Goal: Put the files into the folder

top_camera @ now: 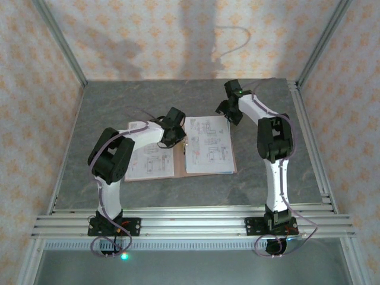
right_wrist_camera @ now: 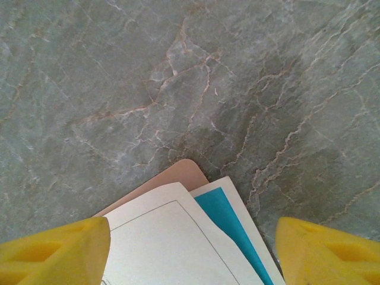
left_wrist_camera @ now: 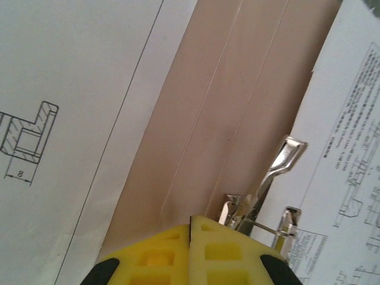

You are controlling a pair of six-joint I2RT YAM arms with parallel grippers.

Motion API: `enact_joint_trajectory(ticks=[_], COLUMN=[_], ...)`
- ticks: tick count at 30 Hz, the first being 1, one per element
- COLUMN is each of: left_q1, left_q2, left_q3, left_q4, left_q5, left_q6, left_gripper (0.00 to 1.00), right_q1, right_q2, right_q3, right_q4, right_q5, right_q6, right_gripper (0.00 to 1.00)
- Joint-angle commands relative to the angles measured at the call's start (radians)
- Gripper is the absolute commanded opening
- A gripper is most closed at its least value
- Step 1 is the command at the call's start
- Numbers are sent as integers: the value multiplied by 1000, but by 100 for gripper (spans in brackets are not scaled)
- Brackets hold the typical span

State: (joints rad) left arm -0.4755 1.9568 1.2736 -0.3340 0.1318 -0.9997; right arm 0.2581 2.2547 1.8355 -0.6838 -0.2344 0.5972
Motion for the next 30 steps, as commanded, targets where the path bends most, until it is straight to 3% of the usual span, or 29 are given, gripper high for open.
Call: enact_joint_trajectory(ticks=[1, 14, 30], left_q1=[11, 12, 12], left_q2=[9, 25, 26], left_q3=[17, 1, -2], left_q4=[-36, -23, -17], left_q5=[4, 9, 19], left_q6=[24, 29, 28], left_gripper=[3, 1, 0], right_q1=[-4, 12, 49], right_q2=[20, 49, 25], right_q3=[28, 31, 44], right_q4=[-18, 10, -9], right_q5=[-7, -46, -7], right_q6=[6, 41, 74], right_gripper=[74, 74, 74])
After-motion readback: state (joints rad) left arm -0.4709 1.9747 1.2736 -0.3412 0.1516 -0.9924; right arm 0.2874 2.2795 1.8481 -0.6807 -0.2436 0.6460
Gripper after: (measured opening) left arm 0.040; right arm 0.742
